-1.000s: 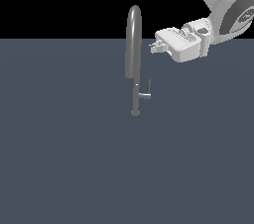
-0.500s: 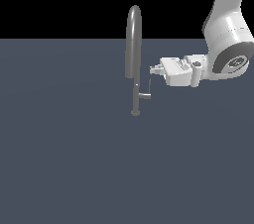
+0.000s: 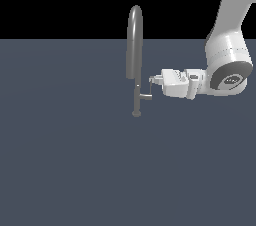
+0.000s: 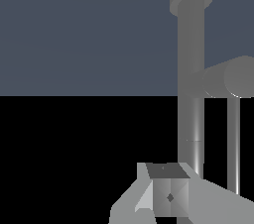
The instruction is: Turn on the faucet by rotating a designated handle.
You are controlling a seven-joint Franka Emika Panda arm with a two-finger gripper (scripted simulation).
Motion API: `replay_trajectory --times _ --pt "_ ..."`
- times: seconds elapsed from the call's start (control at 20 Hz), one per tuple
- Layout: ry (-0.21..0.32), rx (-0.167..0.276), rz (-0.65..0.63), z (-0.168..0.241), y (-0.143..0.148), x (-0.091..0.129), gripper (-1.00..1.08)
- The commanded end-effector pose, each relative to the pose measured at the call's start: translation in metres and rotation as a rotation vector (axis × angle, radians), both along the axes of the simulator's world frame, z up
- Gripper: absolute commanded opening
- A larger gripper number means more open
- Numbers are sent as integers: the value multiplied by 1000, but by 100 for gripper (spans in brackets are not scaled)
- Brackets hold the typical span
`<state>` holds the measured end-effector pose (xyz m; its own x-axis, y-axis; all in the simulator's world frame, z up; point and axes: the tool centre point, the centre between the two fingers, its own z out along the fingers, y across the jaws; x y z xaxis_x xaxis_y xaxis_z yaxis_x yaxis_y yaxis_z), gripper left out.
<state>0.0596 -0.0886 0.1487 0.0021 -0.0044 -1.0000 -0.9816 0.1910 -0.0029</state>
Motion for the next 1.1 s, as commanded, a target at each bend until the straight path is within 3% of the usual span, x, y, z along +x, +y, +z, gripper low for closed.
replay_trajectory --times 0.0,0.2,1.05 --pt "2 4 -4 -1 1 0 -100" --pt "2 4 -4 -1 0 0 -100" --pt "2 3 -6 6 8 -36 -100"
